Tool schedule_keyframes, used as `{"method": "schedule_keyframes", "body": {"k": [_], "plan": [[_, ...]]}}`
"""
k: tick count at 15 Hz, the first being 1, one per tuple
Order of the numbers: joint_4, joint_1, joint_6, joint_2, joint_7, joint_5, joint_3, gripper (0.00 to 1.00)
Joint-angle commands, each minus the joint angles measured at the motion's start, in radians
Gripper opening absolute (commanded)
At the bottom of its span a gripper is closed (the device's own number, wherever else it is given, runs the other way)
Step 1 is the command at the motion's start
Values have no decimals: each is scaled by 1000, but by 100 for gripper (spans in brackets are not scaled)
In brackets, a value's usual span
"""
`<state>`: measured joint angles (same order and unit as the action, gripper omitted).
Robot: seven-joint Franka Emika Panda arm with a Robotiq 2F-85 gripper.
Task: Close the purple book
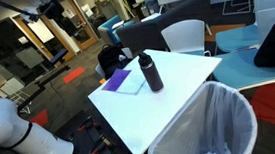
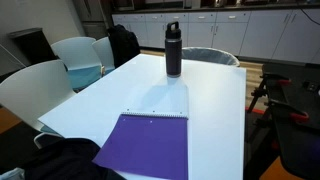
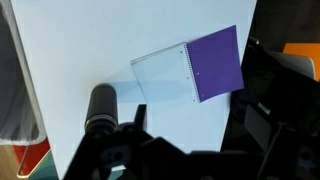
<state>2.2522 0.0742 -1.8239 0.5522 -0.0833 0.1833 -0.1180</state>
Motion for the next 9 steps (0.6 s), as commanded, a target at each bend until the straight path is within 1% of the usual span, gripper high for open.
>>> {"method": "schedule_keyframes", "body": {"k": [1, 8, 9], "plan": [[-3, -27, 5, -3, -11, 12, 20, 100], [-3, -27, 5, -3, -11, 12, 20, 100], [0, -17, -4, -12, -15, 16, 30, 100]]}}
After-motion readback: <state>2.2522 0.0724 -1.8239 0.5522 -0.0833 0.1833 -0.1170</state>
